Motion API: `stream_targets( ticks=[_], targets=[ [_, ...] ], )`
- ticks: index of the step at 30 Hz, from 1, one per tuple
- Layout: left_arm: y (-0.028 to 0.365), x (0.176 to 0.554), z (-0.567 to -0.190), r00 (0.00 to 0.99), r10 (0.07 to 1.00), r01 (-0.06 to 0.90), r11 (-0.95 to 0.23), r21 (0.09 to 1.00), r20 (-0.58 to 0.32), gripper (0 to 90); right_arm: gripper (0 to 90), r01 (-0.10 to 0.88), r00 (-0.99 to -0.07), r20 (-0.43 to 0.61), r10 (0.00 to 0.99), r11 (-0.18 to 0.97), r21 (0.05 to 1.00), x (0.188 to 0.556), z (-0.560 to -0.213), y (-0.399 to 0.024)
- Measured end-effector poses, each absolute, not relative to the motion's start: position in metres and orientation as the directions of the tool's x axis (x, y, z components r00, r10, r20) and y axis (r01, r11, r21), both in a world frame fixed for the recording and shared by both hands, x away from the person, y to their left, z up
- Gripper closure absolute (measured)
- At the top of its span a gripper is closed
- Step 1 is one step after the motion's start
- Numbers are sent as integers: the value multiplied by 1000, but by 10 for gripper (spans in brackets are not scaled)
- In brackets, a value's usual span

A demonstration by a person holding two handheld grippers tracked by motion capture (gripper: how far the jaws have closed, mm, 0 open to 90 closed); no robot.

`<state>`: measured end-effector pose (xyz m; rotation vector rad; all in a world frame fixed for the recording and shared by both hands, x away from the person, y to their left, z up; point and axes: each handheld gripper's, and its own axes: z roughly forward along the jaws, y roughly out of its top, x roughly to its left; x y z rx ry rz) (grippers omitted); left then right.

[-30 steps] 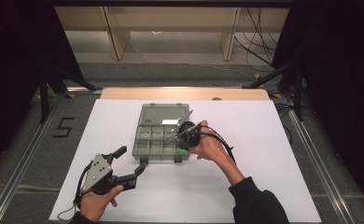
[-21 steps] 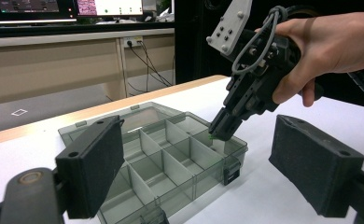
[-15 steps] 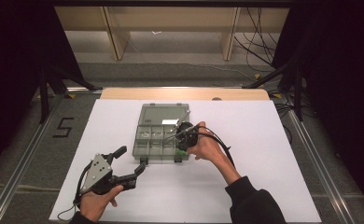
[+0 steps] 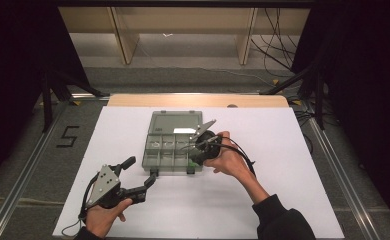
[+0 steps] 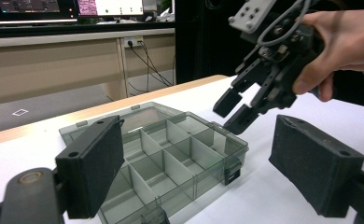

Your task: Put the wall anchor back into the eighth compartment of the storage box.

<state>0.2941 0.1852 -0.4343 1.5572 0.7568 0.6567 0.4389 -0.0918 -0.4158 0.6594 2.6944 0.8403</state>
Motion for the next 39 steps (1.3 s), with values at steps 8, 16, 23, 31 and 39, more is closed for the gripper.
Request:
stream_targets(
  ticks=[8, 16, 23, 31, 39],
  targets=[
    [185, 294, -434, 625, 780, 102, -62, 993, -16, 166, 420, 369, -842, -57, 536, 650, 665, 426, -411, -111],
    [185, 294, -434, 626, 780, 99, -65, 993, -11, 166, 364, 357, -830, -25, 558, 565, 744, 409, -403, -125],
    [184, 294, -434, 628, 778, 102, -62, 993, -16, 166, 351, 350, -832, -16, 555, 548, 760, 400, -400, -135],
    [184, 294, -434, 628, 778, 102, -64, 993, -14, 166, 331, 346, -825, 10, 566, 490, 800, 393, -399, -146],
    [184, 293, -434, 629, 777, 102, -65, 993, -14, 166, 304, 348, -810, 35, 585, 433, 832, 384, -400, -165]
  ],
)
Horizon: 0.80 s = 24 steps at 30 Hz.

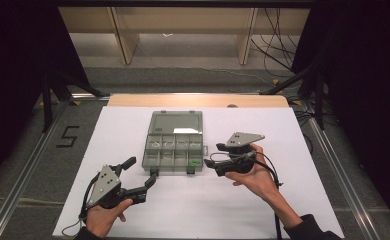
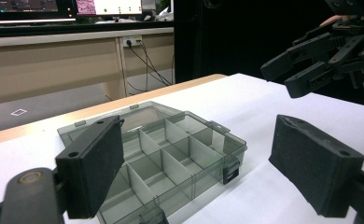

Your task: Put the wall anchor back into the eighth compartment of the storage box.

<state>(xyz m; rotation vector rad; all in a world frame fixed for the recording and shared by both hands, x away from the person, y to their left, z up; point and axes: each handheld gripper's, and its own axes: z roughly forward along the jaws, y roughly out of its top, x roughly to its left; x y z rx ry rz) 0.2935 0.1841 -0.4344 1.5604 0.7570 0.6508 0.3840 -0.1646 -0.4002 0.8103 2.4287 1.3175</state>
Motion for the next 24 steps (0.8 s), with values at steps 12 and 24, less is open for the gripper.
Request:
stream_targets(
  ticks=[12, 24],
  targets=[
    [184, 294, -434, 630, 776, 101, -67, 993, -12, 166, 288, 351, -792, 99, 603, 316, 882, 368, -401, -188],
    [184, 294, -434, 632, 775, 99, -72, 993, -7, 166, 279, 334, -776, 106, 621, 263, 905, 353, -404, -205]
  ],
)
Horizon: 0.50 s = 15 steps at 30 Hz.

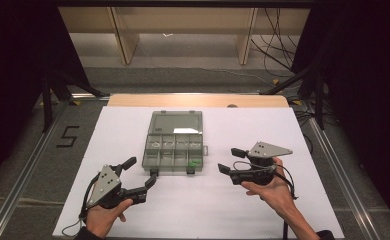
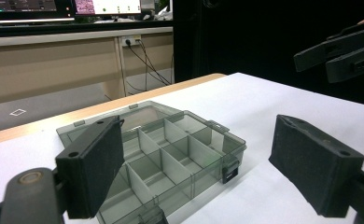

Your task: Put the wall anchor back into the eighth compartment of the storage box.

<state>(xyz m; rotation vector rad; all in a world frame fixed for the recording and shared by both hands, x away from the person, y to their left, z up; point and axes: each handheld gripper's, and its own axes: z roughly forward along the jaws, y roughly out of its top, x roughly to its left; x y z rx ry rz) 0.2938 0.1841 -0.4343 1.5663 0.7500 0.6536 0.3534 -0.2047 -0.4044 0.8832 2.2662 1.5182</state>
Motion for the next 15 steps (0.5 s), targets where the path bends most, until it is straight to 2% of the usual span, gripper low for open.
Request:
stream_targets(
  ticks=[15],
  targets=[
    [184, 294, -435, 636, 772, 101, -78, 992, -4, 166, 221, 317, -780, 121, 614, 222, 922, 338, -409, -210]
  ],
)
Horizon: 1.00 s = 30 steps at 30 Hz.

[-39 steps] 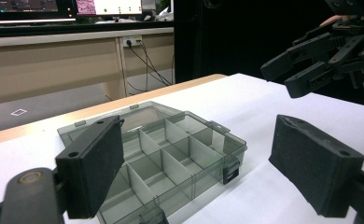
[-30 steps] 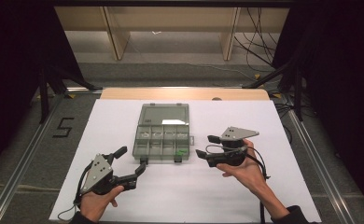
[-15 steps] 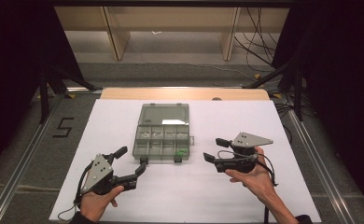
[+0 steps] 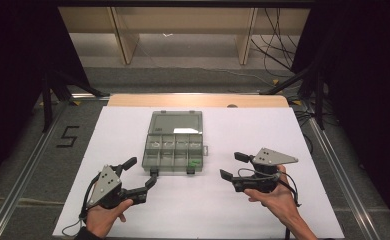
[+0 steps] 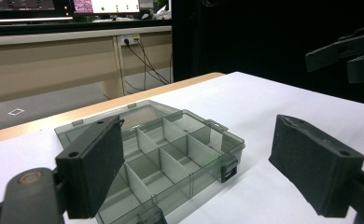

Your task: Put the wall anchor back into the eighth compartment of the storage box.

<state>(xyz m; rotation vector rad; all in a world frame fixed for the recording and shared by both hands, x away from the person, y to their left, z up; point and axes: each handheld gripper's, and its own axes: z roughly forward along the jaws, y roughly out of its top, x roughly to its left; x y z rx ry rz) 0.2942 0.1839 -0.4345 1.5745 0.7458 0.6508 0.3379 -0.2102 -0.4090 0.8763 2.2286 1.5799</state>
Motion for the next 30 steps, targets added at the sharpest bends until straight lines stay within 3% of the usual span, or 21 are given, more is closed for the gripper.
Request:
stream_targets(
  ticks=[30],
  targets=[
    [183, 294, -435, 637, 771, 101, -79, 992, -3, 166, 197, 303, -762, 111, 638, 200, 932, 319, -414, -221]
  ],
)
